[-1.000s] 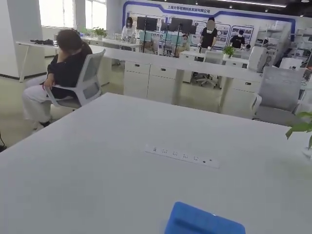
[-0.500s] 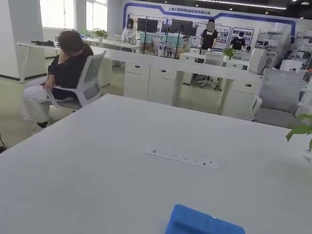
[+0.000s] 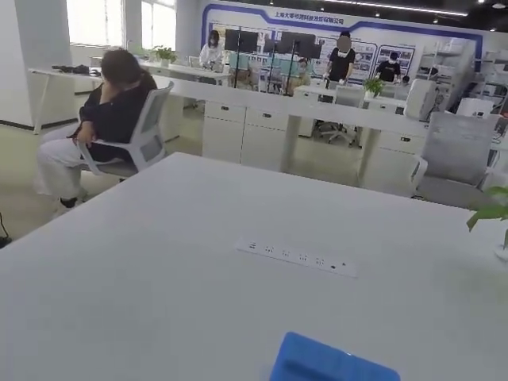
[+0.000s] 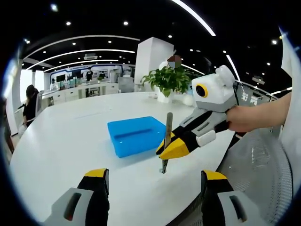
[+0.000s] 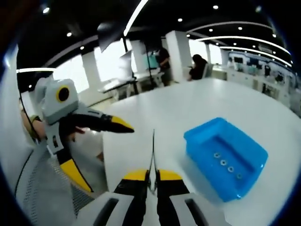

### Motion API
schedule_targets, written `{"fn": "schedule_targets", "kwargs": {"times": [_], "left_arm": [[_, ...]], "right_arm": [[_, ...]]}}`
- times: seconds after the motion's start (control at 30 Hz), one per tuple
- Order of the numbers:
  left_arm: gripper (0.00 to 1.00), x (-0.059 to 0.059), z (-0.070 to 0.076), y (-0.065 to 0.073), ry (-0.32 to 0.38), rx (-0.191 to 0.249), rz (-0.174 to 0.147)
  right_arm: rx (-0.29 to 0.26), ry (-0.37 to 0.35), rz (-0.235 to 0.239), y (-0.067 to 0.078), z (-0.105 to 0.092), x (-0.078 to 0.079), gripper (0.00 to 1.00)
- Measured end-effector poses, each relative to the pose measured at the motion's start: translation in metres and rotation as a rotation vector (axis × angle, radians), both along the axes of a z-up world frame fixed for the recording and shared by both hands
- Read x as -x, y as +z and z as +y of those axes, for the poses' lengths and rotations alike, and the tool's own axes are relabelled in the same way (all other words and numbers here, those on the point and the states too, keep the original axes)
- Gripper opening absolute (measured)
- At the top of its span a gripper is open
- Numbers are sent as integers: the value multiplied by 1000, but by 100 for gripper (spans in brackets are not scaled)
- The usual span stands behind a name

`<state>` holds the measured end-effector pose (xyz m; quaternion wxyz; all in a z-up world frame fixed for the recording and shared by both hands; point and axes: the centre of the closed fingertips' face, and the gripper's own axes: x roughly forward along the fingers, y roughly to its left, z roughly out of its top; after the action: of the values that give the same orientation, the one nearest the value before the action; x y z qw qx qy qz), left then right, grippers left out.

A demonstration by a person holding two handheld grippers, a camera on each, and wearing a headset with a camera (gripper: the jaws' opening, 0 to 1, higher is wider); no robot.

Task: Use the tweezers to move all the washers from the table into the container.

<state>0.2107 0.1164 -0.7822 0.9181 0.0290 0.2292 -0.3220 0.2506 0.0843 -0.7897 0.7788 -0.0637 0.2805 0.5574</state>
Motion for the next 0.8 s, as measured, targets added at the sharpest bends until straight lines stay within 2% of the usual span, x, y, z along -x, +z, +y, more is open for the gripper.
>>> {"fn": "schedule_targets", "kwargs": {"times": [0.1,0.47,0.63,0.8], "left_arm": [[81,0,0,0,2,0,-2],[81,0,1,0,2,0,2],[81,-1,0,0,4,1,3],[81,-1,1,-1,6,1,4]], "right_arm": [[-54,-37,15,14,-1,-17,3],[-124,-98,-19,50,5,-75,4],[-130,-123,-21,54,9,-98,4],[-120,-148,-16,54,13,-113,4]]}}
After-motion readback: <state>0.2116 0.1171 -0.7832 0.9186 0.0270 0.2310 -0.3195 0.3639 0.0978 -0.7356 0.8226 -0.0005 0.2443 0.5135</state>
